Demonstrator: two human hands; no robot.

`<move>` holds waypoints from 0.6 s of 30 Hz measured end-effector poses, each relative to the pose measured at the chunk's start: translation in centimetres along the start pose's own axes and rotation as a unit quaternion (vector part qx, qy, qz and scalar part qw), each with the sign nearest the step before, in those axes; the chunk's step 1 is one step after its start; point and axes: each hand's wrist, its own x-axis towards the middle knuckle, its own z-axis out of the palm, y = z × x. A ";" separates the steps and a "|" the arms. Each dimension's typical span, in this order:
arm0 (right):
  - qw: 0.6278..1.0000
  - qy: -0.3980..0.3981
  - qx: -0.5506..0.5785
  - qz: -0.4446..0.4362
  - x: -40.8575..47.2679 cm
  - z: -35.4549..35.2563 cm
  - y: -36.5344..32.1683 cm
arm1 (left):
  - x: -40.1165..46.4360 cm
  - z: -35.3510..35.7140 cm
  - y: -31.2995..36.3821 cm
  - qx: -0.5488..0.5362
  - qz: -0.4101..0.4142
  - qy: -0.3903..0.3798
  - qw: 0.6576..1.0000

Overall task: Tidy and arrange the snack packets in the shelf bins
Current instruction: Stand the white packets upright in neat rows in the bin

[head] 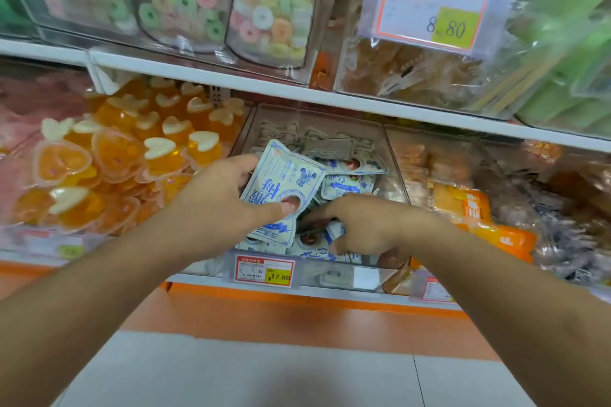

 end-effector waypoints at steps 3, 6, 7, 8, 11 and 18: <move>0.998 -0.016 0.056 -0.007 -0.4 -0.6 -0.2 | -0.1 0.0 0.0 -0.001 -0.002 -0.002 1.000; 0.998 -0.010 0.063 0.009 -0.2 -0.3 0.0 | -0.1 0.0 -0.1 0.008 0.000 -0.003 1.000; 0.999 -0.007 0.045 0.017 -0.3 -0.2 -0.3 | 0.0 0.0 -0.2 0.014 -0.001 -0.003 1.000; 0.999 -0.003 0.022 0.023 -0.3 0.0 -0.5 | 0.0 0.0 -0.2 0.017 -0.001 -0.003 1.000; 0.998 0.017 -0.048 0.033 -0.2 0.6 -0.9 | 0.0 0.1 -0.2 0.017 -0.003 -0.006 1.000; 0.996 0.068 -0.041 0.050 -0.8 0.9 -1.0 | -0.1 0.1 -0.1 0.015 0.001 -0.002 1.000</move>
